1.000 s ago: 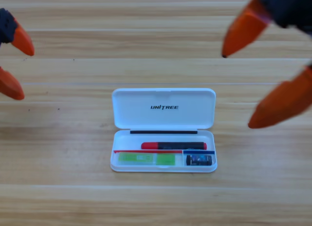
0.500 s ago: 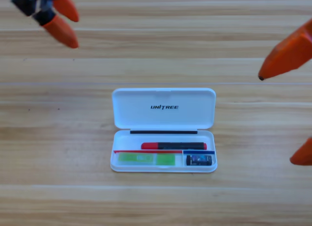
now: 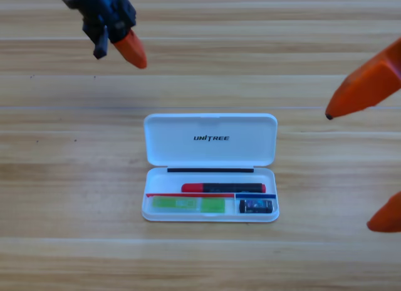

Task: Clean up eraser and pencils

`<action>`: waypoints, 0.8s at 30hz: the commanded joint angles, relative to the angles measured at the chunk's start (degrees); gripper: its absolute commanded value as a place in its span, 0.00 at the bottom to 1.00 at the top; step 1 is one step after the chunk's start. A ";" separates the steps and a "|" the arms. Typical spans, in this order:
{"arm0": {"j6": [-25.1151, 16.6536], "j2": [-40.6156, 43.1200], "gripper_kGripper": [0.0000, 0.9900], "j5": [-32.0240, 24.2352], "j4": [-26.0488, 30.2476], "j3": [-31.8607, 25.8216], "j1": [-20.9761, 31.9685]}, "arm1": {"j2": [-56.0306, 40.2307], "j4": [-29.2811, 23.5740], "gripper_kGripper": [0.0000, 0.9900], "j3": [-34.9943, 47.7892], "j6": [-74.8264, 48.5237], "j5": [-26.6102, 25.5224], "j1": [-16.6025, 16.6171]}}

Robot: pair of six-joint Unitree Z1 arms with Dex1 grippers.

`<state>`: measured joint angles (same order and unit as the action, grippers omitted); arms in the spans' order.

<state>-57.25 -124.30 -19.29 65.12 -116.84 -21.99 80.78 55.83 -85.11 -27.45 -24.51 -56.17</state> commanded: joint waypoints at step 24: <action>-0.67 -9.47 0.00 -9.63 -1.75 2.67 -1.48 | -0.09 -2.66 1.00 2.49 0.20 -5.11 0.01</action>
<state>-57.18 -131.41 -27.59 65.03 -117.06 -22.56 80.68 54.76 -84.70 -27.38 -28.07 -56.17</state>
